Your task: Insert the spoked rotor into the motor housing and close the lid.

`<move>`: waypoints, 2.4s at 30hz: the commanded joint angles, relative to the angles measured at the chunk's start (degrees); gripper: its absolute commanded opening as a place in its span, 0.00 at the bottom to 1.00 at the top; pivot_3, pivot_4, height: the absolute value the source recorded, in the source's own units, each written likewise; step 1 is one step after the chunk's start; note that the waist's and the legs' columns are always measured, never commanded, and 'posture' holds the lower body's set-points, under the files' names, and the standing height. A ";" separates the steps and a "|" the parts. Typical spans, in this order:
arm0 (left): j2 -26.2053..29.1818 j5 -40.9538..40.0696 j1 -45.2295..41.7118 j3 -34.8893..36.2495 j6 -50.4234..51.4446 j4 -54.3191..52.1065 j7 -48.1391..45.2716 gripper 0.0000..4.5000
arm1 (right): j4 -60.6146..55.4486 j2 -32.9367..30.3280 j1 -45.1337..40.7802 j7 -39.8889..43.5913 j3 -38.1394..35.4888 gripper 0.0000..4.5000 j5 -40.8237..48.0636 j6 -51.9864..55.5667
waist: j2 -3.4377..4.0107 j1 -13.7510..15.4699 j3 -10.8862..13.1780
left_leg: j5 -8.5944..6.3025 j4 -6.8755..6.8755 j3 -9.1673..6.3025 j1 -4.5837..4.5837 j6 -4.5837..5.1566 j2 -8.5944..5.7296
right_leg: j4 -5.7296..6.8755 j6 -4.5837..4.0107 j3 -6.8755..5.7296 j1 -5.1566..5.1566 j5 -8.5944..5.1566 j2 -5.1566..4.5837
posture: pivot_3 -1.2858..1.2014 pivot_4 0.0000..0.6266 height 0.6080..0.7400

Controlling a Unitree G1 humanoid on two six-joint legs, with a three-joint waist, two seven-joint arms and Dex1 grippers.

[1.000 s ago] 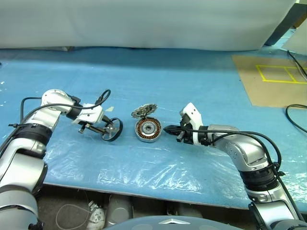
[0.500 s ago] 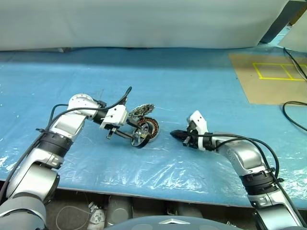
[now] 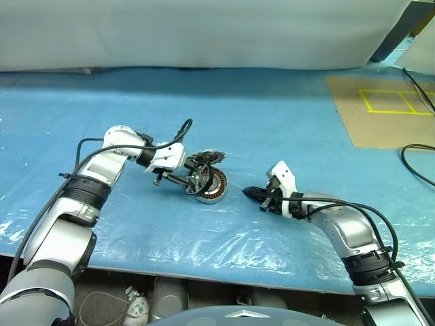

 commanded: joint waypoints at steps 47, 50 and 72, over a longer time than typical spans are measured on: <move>-1.39 3.01 2.61 0.97 4.96 -3.62 2.40 0.30 | -7.14 -0.22 -2.16 -2.27 0.11 0.00 1.14 9.01 | 0.00 -0.12 0.00 | 0.00 -0.16 -0.01 0.05 0.01 0.04 | -0.18 0.00 0.00 0.04 -0.01 0.00 | 0.52 0.24 1.00; -1.69 3.20 1.96 1.56 5.31 -2.94 3.86 0.30 | -7.72 -0.35 -2.01 -2.32 -0.02 0.00 1.16 9.49 | 0.01 -0.11 0.00 | 0.00 -0.18 -0.01 0.05 0.01 0.03 | -0.19 0.00 0.00 0.04 -0.01 0.00 | 0.52 0.24 1.00; -2.24 -0.52 -0.80 5.99 8.07 -5.80 6.25 0.85 | -20.57 3.43 -9.63 -9.18 -2.89 0.00 8.21 28.23 | 0.04 -0.13 0.03 | 0.01 -0.32 -0.05 0.03 -0.01 -0.03 | -0.27 0.02 -0.01 0.02 0.00 0.01 | 0.52 0.24 1.00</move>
